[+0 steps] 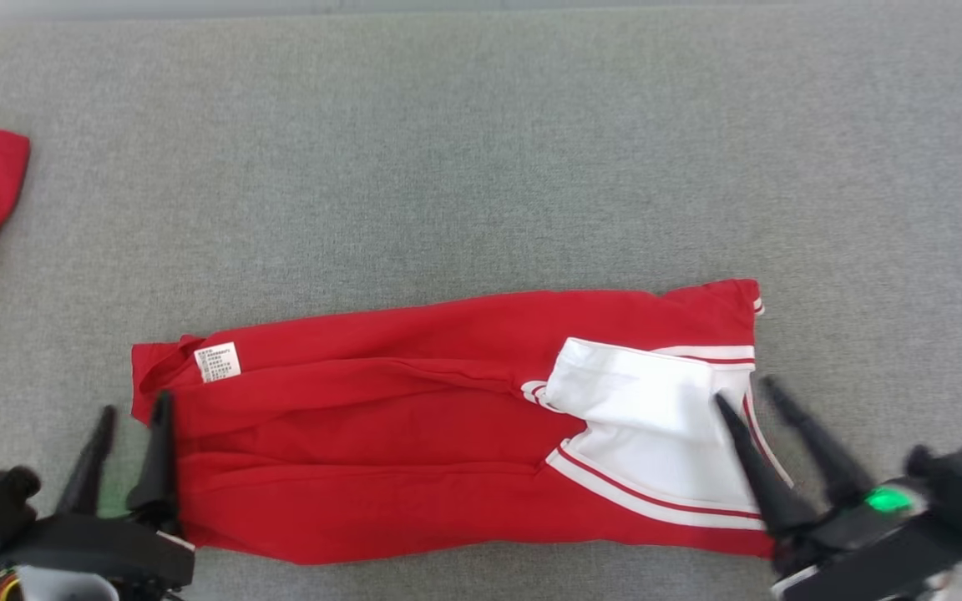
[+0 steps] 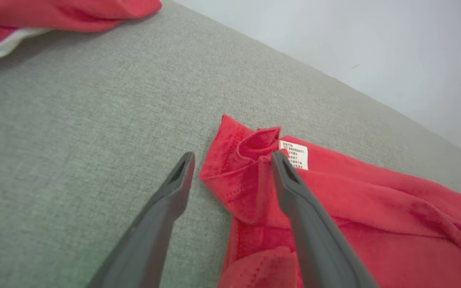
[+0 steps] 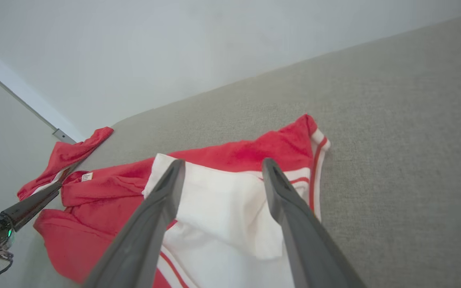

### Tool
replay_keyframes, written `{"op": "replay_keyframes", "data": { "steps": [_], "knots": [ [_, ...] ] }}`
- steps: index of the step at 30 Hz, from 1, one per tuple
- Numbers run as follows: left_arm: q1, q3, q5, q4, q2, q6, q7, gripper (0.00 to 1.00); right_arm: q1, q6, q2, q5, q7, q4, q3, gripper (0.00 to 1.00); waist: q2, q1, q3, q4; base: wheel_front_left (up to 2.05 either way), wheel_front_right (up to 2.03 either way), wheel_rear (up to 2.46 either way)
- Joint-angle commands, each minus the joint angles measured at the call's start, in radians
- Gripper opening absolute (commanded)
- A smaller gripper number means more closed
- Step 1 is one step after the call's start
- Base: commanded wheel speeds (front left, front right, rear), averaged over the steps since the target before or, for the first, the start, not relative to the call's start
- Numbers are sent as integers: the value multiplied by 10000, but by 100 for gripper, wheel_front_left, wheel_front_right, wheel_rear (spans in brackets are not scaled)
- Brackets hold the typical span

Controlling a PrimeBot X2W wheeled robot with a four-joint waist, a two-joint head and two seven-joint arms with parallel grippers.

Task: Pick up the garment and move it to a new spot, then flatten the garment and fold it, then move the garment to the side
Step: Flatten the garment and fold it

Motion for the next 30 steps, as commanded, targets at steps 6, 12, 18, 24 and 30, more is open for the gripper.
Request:
{"op": "replay_keyframes", "data": {
  "steps": [6, 12, 18, 24, 30],
  "knots": [
    [128, -27, 1118, -395, 85, 669, -984, 100, 330, -11, 578, -1086, -503, -323, -1678, 100, 0, 1, -435, -152, 0, 0, 0],
    [31, -392, 2102, -1090, -90, 1083, -1527, 100, 50, -11, 1285, -2323, -377, -119, -2964, 100, 0, 1, -1029, -108, 0, 0, 0],
    [-10, -755, 2985, -1229, -353, 1288, -1806, 100, -139, -11, 2129, -3504, -411, 333, -3421, 100, 0, 1, -1460, 27, 0, 0, 0],
    [-156, -625, 3391, -430, -613, 698, -1921, 100, -34, -11, 2581, -4307, -483, 808, -3494, 100, 0, 1, -1802, 243, 0, 0, 0],
    [59, -209, 4012, 204, -973, 39, -1913, 100, 94, -11, 2727, -4653, -287, 1173, -3289, 100, 0, 1, -2071, 300, 0, 0, 0]
  ]
}}
